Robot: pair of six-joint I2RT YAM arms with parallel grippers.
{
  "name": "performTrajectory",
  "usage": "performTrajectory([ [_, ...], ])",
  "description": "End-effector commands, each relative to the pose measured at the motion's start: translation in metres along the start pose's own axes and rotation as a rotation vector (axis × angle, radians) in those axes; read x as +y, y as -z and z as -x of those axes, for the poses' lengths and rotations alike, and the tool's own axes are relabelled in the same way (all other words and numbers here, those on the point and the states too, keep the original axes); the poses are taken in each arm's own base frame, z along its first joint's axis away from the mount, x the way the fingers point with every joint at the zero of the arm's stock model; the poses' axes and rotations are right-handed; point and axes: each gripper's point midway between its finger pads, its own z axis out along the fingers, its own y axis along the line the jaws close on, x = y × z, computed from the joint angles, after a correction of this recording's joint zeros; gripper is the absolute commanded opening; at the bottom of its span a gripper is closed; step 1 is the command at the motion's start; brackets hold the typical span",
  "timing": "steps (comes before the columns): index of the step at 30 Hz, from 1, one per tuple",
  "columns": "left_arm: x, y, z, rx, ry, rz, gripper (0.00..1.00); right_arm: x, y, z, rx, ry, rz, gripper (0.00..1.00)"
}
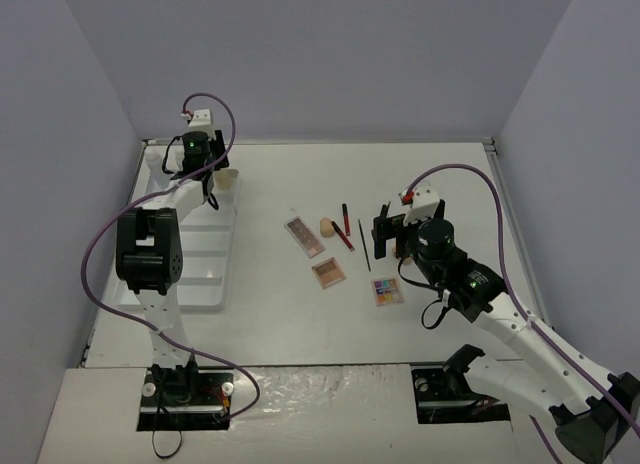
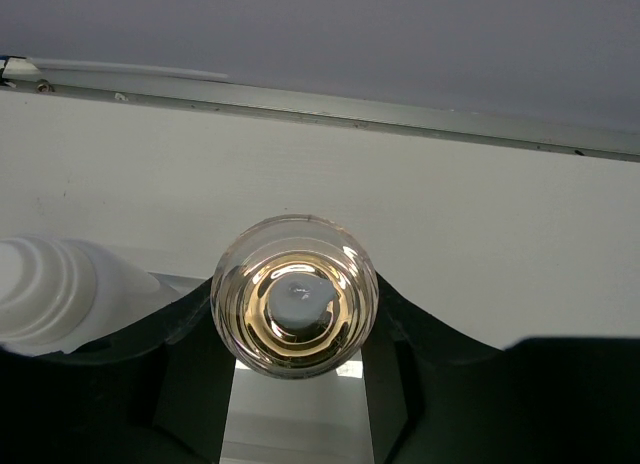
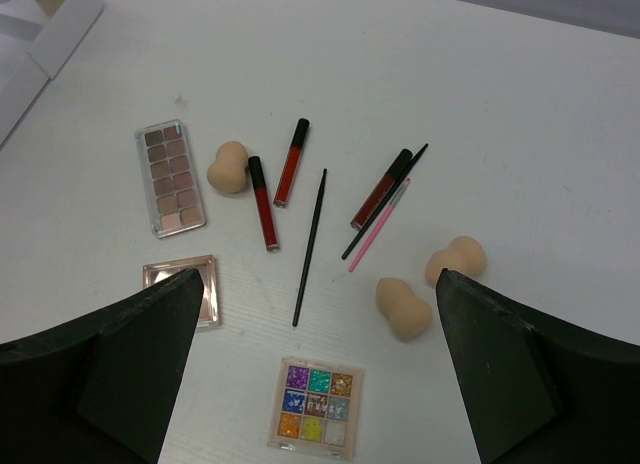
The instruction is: Organize the makeup
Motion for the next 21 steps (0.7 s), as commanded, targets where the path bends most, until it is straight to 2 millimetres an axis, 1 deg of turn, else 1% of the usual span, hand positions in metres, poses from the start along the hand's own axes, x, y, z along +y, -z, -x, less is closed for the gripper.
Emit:
performTrajectory([
  [1,-0.002,0.015,0.091,-0.248,0.02,-0.019,0.05,0.001,0.0,0.029,-0.08,-0.025,0.003,1.0],
  [2,-0.002,0.016,0.091,-0.246,0.024,-0.019,0.06,0.001,0.0,0.029,-0.08,-0.024,0.005,1.0],
  [4,-0.002,0.017,0.089,-0.241,0.026,-0.019,0.13,0.001,0.001,0.03,-0.081,-0.023,0.005,1.0],
  [5,-0.002,0.017,0.089,-0.24,0.026,-0.021,0.18,0.001,0.001,0.03,-0.081,-0.023,0.003,1.0],
  [7,-0.002,0.02,0.088,-0.238,0.031,-0.018,0.33,0.001,0.0,0.029,-0.079,-0.023,0.007,1.0],
  [9,-0.002,0.023,0.088,-0.238,0.033,-0.018,0.46,0.003,0.0,0.03,-0.08,-0.024,0.014,1.0],
  [10,-0.001,0.026,0.092,-0.247,0.035,-0.013,0.51,0.003,0.001,0.029,-0.08,-0.024,0.017,1.0],
  [11,0.0,0.027,0.091,-0.243,0.033,-0.011,0.57,0.004,0.001,0.029,-0.079,-0.026,0.02,1.0],
  [12,-0.001,0.03,0.095,-0.248,0.033,-0.011,0.63,0.004,0.001,0.029,-0.08,-0.026,0.022,1.0],
  [15,0.0,0.037,0.101,-0.256,0.033,-0.011,0.73,0.004,0.003,0.03,-0.084,-0.028,0.025,1.0],
  [19,-0.001,0.049,0.109,-0.266,0.035,-0.015,0.83,0.006,0.005,0.031,-0.09,-0.032,0.036,1.0],
  [21,-0.001,0.057,0.107,-0.254,0.045,-0.012,0.87,0.006,0.006,0.033,-0.096,-0.035,0.041,1.0],
])
